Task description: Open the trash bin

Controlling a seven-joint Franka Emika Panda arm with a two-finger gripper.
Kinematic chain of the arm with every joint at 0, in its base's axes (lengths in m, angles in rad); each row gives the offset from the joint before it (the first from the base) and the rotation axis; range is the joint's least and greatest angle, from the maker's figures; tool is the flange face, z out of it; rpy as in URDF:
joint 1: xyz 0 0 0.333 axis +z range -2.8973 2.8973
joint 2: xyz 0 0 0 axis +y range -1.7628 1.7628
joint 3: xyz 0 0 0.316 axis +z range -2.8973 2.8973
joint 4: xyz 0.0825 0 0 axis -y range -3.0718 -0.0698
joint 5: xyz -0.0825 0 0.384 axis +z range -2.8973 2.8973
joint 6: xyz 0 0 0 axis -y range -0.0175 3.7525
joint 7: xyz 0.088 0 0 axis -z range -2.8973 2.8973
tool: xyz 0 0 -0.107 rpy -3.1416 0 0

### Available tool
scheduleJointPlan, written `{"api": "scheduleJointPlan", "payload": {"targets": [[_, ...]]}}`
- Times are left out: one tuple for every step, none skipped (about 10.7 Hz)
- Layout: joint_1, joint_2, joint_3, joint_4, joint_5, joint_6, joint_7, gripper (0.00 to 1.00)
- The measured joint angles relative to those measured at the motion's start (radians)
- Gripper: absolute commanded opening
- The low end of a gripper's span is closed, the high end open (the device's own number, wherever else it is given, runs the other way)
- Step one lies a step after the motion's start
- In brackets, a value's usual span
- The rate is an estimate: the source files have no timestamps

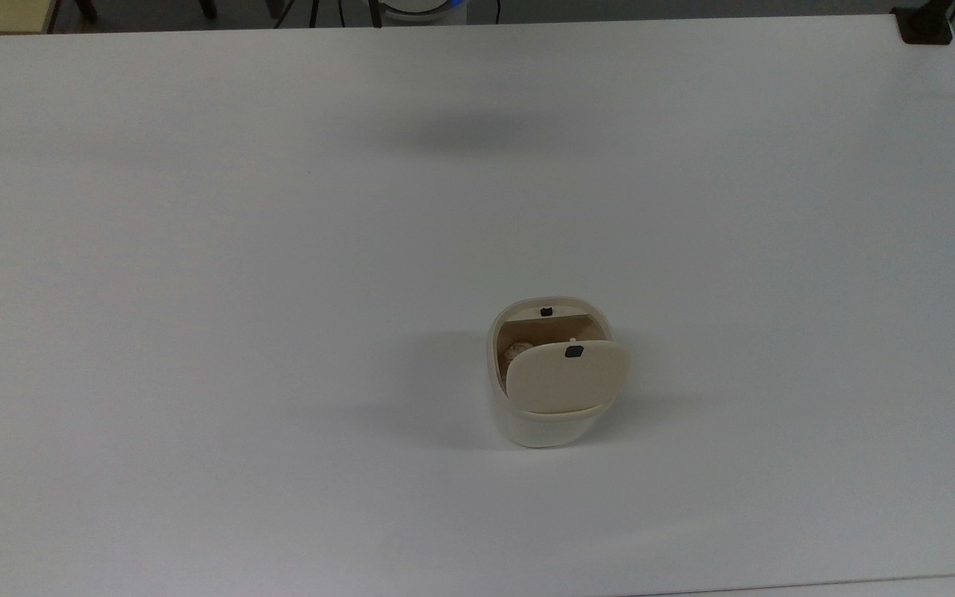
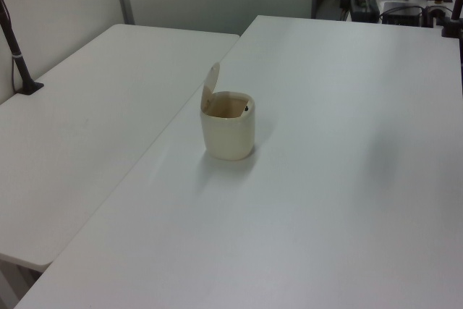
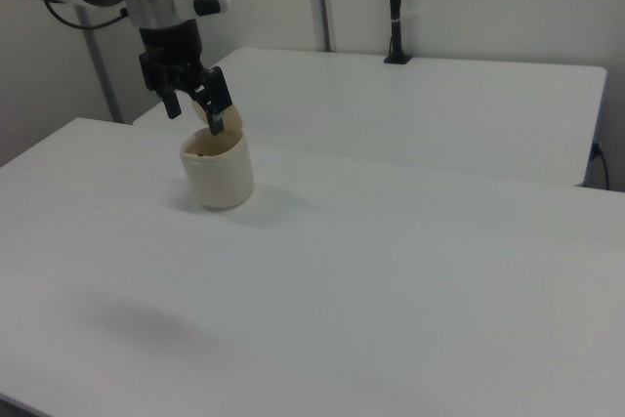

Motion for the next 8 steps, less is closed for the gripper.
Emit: {"api": "scheduleJointPlan", "payload": {"targets": [[0.029,0.01,-0.025,0.012,0.0,0.0,0.0,1.0],[0.042,0.024,-0.044,0.032,0.0,0.001,0.0,1.0],[0.046,0.04,-0.061,0.061,0.0,0.001,0.0,1.0],[0.049,0.055,-0.072,0.082,0.0,0.001,-0.001,1.0],[0.053,0.063,-0.076,0.093,0.0,0.001,-0.001,1.0],[0.055,0.067,-0.076,0.097,0.0,0.001,-0.002,1.0],[0.056,0.068,-0.076,0.097,0.0,0.001,-0.003,1.0],[0.057,0.068,-0.076,0.097,0.0,0.001,-0.004,1.0]]}}
